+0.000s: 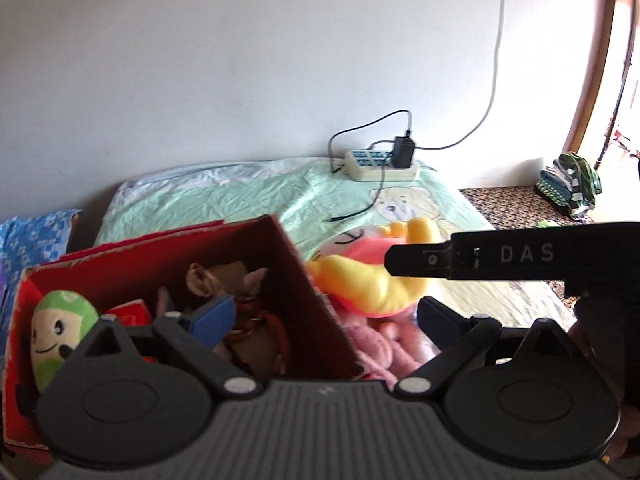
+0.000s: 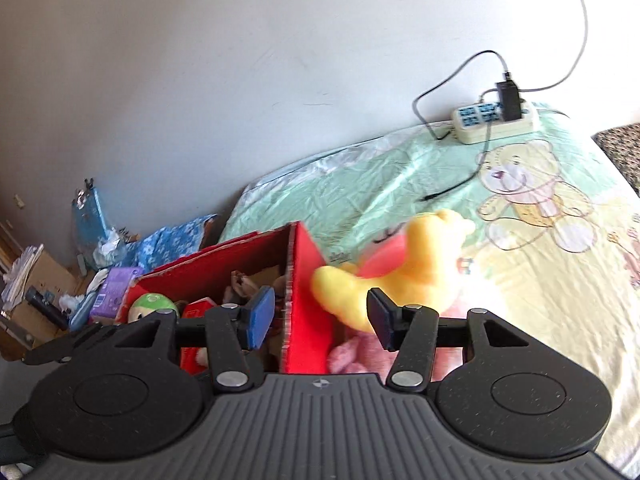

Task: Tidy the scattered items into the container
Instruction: 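Withdraw both grippers toward the white bunny with blue checked ears, then close both grippers on the blue-eared bunny and lift it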

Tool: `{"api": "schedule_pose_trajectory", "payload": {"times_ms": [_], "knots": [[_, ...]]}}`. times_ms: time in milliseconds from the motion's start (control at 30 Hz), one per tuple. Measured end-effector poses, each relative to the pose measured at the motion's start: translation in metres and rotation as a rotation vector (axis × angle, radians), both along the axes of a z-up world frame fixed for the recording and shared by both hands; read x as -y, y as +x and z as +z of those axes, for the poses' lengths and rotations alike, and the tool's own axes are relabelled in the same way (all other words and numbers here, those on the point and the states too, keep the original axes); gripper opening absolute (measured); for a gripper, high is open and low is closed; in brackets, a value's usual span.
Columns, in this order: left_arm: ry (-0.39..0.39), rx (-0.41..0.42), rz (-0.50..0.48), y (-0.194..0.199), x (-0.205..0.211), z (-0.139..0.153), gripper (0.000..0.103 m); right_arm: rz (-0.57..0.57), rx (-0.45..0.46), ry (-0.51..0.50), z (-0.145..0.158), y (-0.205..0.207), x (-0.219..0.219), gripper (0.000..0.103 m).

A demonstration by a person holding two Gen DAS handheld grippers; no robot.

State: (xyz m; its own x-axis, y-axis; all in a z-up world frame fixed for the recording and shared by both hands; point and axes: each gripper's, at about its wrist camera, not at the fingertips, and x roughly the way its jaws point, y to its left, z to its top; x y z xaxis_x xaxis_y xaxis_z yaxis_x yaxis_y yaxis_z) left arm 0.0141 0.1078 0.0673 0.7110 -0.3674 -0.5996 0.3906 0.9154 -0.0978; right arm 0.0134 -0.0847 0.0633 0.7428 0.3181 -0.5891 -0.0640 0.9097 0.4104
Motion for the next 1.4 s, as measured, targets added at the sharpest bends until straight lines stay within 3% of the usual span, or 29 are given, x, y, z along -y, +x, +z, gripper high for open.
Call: {"api": "schedule_pose_trajectory", "payload": {"times_ms": [233,367,500,633,833,1167,1400], "knots": [[0.026,-0.042,-0.128,-0.008,0.069,-0.028,0.095,-0.146,-0.137,-0.021,-0.039,0.002,0.067,0.054],[0.07,-0.088,-0.157,-0.001,0.104,-0.057,0.094,-0.108,-0.197,-0.046,-0.058,0.008,0.086,0.054],[0.08,-0.153,-0.142,0.013,0.122,-0.088,0.076,-0.055,-0.248,-0.04,-0.074,0.016,0.106,0.056],[0.083,-0.209,-0.103,0.027,0.133,-0.114,0.075,-0.023,-0.305,0.007,-0.087,0.027,0.123,0.059],[0.126,-0.22,-0.068,0.046,0.144,-0.133,0.082,0.079,-0.302,0.036,-0.095,0.054,0.118,0.073],[0.187,-0.256,-0.06,0.064,0.16,-0.152,0.074,0.185,-0.329,0.036,-0.122,0.094,0.096,0.073],[0.247,-0.241,-0.055,0.066,0.165,-0.159,0.071,0.227,-0.353,0.132,-0.137,0.106,0.095,0.072]]}}
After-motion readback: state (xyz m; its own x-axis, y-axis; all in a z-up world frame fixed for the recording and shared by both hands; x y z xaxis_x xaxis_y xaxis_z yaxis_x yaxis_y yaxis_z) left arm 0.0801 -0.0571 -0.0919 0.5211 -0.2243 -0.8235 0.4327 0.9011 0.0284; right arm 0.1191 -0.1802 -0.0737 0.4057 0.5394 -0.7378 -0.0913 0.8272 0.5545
